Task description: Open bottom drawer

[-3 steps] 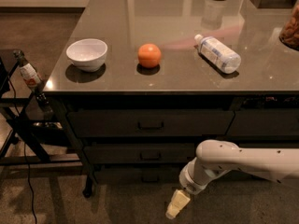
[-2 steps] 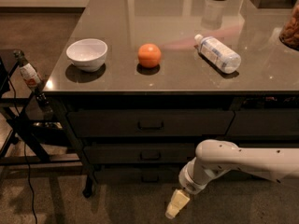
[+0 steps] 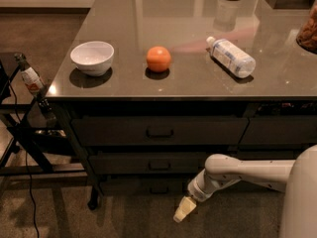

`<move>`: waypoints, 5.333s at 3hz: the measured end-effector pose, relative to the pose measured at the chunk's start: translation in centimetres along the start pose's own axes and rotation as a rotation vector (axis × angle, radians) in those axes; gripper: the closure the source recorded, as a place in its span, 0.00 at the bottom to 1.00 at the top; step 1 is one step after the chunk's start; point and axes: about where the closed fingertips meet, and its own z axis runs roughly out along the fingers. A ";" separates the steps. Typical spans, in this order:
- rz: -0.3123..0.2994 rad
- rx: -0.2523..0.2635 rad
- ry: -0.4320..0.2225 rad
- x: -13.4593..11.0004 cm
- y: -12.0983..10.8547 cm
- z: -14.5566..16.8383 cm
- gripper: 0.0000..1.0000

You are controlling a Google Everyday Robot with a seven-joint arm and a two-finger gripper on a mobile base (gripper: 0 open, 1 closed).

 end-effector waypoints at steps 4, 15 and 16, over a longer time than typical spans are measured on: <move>0.097 0.079 -0.059 2.5 -6.4 7.4 0.00; 0.029 0.074 0.024 3.6 -9.1 13.1 0.00; 0.014 0.116 0.007 3.2 -8.8 11.9 0.00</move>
Offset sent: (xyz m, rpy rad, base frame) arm 0.0124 -0.0020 -0.0777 0.0184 0.0165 -0.1191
